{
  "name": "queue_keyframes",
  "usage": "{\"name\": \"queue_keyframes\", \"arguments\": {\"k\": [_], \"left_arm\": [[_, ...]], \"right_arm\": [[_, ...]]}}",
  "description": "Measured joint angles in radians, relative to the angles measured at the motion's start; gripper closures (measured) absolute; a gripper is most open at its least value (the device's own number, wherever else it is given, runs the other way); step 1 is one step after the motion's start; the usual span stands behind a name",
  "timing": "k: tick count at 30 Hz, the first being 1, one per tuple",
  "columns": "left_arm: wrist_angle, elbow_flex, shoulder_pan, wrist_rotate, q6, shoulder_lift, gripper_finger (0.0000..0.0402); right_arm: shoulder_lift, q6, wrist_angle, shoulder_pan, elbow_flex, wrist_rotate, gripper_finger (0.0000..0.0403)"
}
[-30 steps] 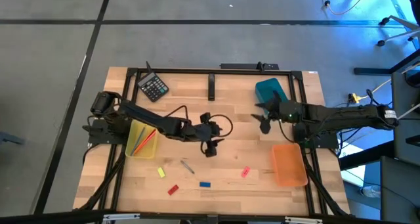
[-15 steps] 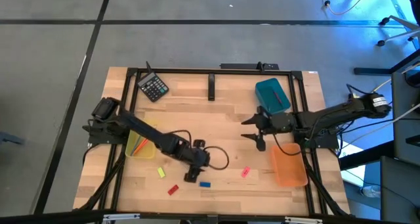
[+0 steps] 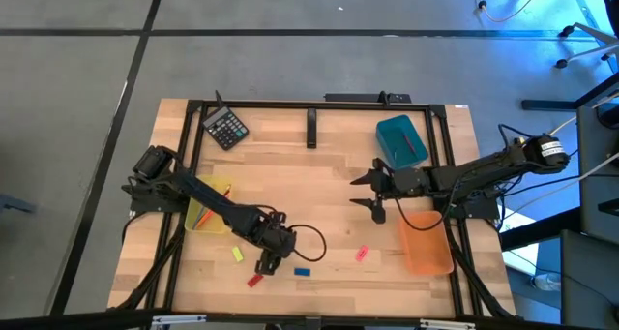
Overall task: Sort crayons/erasers/pens/pencils in bins
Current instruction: Put the gray crayon into the blue bin
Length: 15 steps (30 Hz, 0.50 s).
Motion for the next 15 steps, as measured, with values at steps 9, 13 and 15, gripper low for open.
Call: {"name": "queue_keyframes", "arguments": {"k": [9, 13, 15], "left_arm": [[-0.117, 0.0, 0.0, 0.001, -0.031, 0.0, 0.0207], [-0.132, -0.002, 0.001, 0.001, -0.029, 0.0, 0.021], [-0.144, -0.015, 0.001, 0.001, -0.028, 0.0, 0.0216]], "right_arm": [[0.0, 0.0, 0.001, 0.0, 0.0, 0.0, 0.0144], [0.0, -0.002, 0.001, 0.0, 0.0, 0.0, 0.0144], [0.0, -0.003, 0.001, 0.0, 0.0, 0.0, 0.0144]]}}
